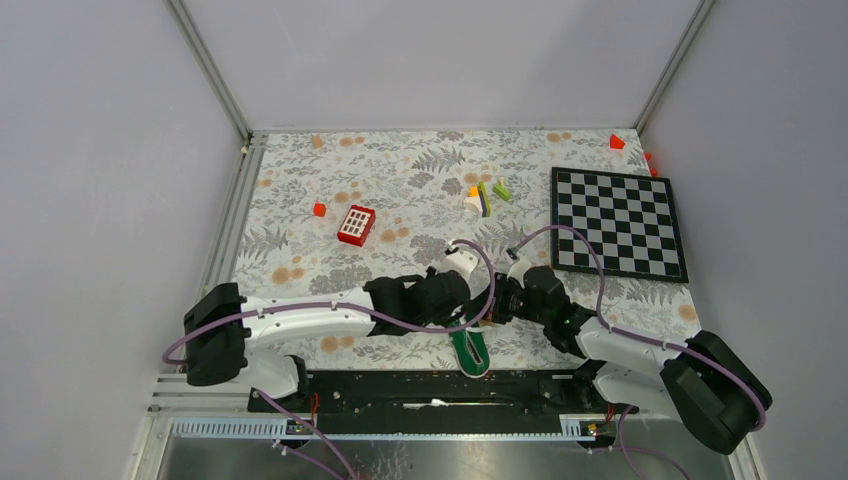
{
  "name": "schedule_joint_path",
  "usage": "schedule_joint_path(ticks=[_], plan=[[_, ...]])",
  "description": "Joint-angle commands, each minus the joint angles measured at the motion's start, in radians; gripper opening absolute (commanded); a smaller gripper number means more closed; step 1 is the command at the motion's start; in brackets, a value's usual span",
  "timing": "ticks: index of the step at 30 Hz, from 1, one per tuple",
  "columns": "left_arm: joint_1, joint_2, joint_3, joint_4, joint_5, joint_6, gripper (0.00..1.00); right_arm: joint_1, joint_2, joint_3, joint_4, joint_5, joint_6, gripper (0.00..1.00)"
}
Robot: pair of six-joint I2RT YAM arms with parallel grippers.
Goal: Tie the shoes
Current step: Tie the shoelace on the shoe.
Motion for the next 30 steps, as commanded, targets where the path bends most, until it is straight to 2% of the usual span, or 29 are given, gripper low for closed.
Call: schedule_joint_path(ticks=[1,18,30], plan=[[0.009,-0.061,-0.036,0.073,0.004,-0.037,0.0,0.008,-0.021,-0.004,-0.027,0.052,-0.007,0.0],[0.108,-0.158,-0.234,0.216,0.111,-0.143,0.0,0.002,-0.096,-0.029,-0.102,0.146,0.011,0.0],[0.125,-0.277,-0.335,0.288,0.217,-0.212,0.0,-0.014,-0.124,-0.032,-0.154,0.183,0.008,0.0]])
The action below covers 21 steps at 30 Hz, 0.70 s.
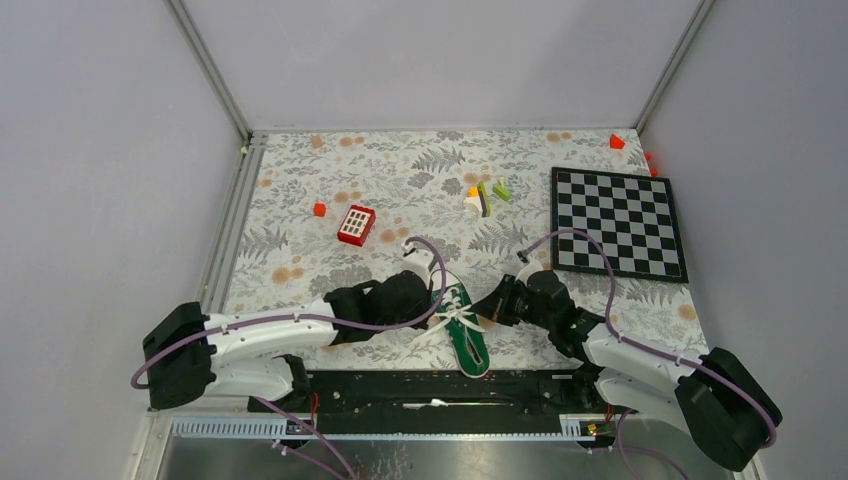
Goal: Tie the shoes
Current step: Tie the shoelace on the shoe.
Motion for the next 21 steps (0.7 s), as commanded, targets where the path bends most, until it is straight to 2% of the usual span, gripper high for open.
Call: schedule_joint_path(ticks=[1,21], plan=[[0.007,-0.061,-0.033,0.074,0.06,-0.043,0.0,-0.014,-0.02,-0.011,-0.018,0.051,-0.001,0.0],[0.041,-0.057,-0.094,0.094,0.044,-0.054,0.0,-0.058,-0.118,-0.007,-0.114,0.099,-0.028,0.0]])
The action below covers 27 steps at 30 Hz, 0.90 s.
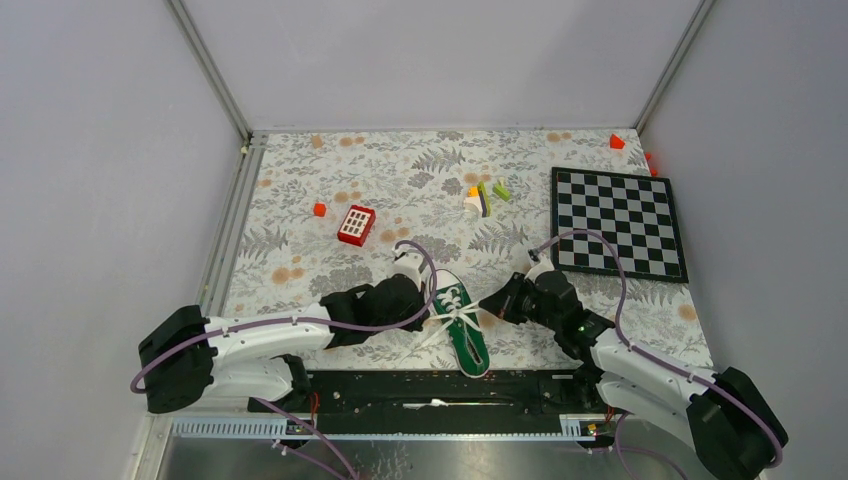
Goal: Tie the shoes
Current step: Tie the shoelace on the shoe.
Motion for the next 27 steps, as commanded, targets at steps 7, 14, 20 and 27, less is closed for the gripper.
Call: schedule_joint_path(ticks=[7,14,20,27], plan=[[0.006,-0.077,0.043,0.068,0.098,0.026,0.0,-0.028,-0.009,0.017,-0.033,0.054,-0.046,0.0],[0.025,-0.103,-0.014,0.112,0.121,-0.012,0.0,-0.055,0.01,0.026,-0.033,0.044,-0.07,0.0],[0.046,-0.131,-0.078,0.11,0.106,-0.032,0.0,-0.095,0.01,0.027,-0.033,0.024,-0.084,0.0],[0.057,-0.186,-0.136,0.099,0.107,-0.055,0.0,-0.116,0.013,0.023,-0.029,0.007,-0.087,0.0]])
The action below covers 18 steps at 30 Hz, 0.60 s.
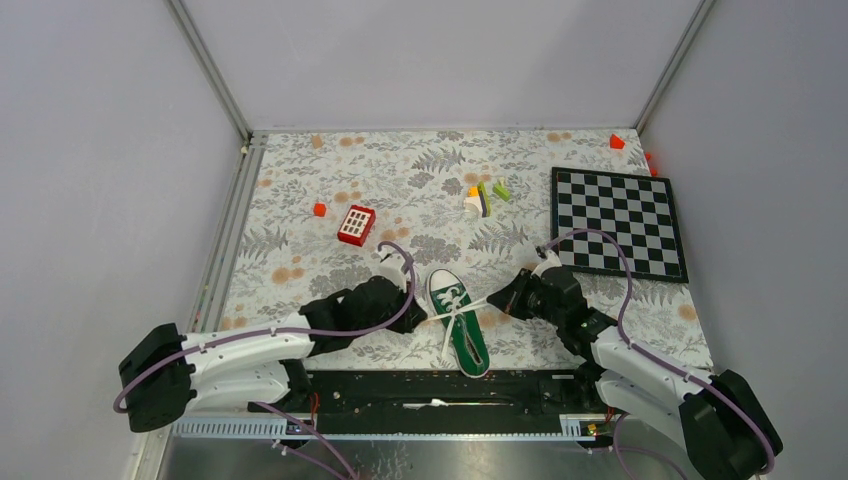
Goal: Tie the shoes
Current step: Tie the shoelace on the shoe.
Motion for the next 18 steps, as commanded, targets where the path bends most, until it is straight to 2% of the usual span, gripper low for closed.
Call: schedule_joint_path(ticks=[1,11,18], plan=[[0.008,-0.053,-0.031,0.019,0.006,-0.02,0.0,-0.023,0.005,0.02,0.0,0.017,-0.026,0.0],[0.008,0.0,-0.03,0.057,0.009,-0.016,0.0,-0.023,0.011,0.013,0.002,0.012,-0.015,0.0],[0.019,-0.023,-0.026,0.021,-0.013,0.003,0.0,-0.028,0.01,0.002,-0.002,0.021,-0.009,0.0]])
